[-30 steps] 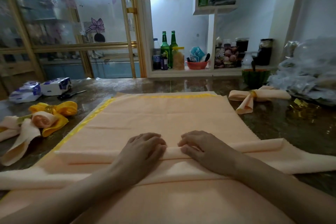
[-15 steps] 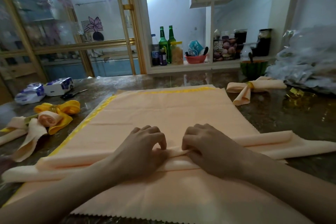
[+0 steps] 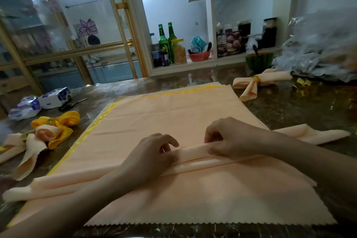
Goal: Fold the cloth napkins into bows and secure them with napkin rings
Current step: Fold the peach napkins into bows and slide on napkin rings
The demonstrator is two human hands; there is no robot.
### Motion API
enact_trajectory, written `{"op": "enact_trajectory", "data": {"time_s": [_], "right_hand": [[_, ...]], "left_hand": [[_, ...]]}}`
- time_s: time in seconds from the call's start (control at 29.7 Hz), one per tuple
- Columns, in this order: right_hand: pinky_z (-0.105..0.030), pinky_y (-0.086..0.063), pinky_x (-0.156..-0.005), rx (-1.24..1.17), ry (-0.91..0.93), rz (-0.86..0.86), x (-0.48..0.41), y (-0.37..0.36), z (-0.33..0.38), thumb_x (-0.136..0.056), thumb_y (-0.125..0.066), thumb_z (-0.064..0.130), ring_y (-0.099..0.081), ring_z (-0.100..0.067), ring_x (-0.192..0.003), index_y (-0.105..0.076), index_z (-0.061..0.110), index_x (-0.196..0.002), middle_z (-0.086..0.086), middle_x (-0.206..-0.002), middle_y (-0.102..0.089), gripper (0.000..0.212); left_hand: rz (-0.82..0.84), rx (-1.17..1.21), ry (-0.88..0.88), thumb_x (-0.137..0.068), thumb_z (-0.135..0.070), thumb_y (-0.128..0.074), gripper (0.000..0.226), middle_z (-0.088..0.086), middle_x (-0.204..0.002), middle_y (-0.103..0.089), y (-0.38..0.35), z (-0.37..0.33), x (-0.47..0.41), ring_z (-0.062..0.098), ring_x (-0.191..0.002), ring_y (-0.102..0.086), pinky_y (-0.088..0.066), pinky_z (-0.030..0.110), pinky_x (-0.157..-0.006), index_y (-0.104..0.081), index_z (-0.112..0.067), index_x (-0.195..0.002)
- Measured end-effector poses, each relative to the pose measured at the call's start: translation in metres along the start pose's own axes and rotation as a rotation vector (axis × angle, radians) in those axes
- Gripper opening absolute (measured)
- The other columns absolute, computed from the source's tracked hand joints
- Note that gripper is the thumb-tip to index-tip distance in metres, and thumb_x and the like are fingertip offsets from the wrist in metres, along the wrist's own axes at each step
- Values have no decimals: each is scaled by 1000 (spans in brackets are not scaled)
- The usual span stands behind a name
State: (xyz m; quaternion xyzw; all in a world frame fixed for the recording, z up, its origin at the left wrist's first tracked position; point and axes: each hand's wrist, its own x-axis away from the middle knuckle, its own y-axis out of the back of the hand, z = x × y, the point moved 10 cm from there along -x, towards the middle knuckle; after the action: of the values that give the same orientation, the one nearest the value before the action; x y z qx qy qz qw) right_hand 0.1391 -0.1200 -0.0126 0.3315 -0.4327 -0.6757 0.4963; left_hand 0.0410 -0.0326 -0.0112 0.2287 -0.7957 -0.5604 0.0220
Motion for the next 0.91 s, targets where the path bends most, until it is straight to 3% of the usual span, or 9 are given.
{"op": "enact_trajectory", "data": {"time_s": [0.17,0.34,0.44,0.47,0.54,0.61,0.71,0.78,0.91], "right_hand": [[-13,-37,-65,185,131,-120,17,1,20,-88,-59,22,-44,-5,-79,-50,30,-91,15,-87,-44,12],[-17,-34,-62,429,224,-64,33,-14,38,-93,-47,12,-38,-9,-80,-42,25,-109,5,-104,-40,22],[-18,-38,-70,272,91,148,34,-22,28,-89,-53,20,-42,-8,-85,-44,28,-103,7,-101,-42,18],[-20,-38,-68,181,67,144,32,-18,27,-90,-52,24,-44,-8,-81,-47,27,-93,7,-95,-46,6],[-24,-37,-63,77,66,-20,16,-1,27,-93,-49,28,-47,-10,-71,-51,22,-76,4,-80,-52,18],[-27,-42,-71,119,66,-194,4,8,26,-97,-45,30,-52,-13,-82,-58,17,-89,-2,-93,-60,20],[-34,-32,-104,230,32,-79,-11,-22,17,-100,-33,40,-40,-20,-126,-44,19,-135,-4,-140,-44,42],[-35,-20,-113,211,5,12,-7,-38,11,-101,-25,42,-24,-21,-140,-32,18,-144,-6,-153,-28,50],[-33,-4,-116,208,-63,20,12,-43,-16,-99,-14,51,-3,-14,-146,-15,26,-150,1,-159,-6,57]], "left_hand": [[-94,-110,-124,-86,-25,-62,7,-18,-86,-48,6,-20,12,4,-82,-48,-40,15,-72,-60,-29,-90],[22,-252,-238,-84,-17,-53,20,-17,-84,-34,-9,-42,19,8,-79,-36,-31,13,-60,-41,-31,-92],[155,-344,-258,-82,-14,-50,20,-12,-82,-36,-20,-48,15,14,-75,-40,-27,17,-55,-36,-28,-84],[199,-383,-267,-81,-13,-50,22,-12,-80,-35,-23,-50,13,15,-75,-40,-26,18,-55,-35,-28,-80],[256,-447,-280,-80,-11,-49,27,-12,-77,-34,-28,-51,11,15,-73,-39,-25,18,-53,-30,-29,-70],[282,-474,-285,-80,-11,-48,31,-13,-77,-36,-30,-51,10,13,-72,-40,-26,18,-54,-27,-29,-67],[289,-472,-279,-84,-12,-46,32,-14,-80,-38,-31,-53,10,10,-73,-41,-29,17,-58,-27,-32,-67],[292,-471,-269,-85,-12,-46,33,-14,-80,-38,-32,-53,10,9,-74,-42,-30,18,-57,-27,-33,-68],[312,-505,-239,-80,-14,-47,26,-12,-79,-39,-35,-50,6,13,-76,-43,-27,19,-53,-29,-27,-68]]}}
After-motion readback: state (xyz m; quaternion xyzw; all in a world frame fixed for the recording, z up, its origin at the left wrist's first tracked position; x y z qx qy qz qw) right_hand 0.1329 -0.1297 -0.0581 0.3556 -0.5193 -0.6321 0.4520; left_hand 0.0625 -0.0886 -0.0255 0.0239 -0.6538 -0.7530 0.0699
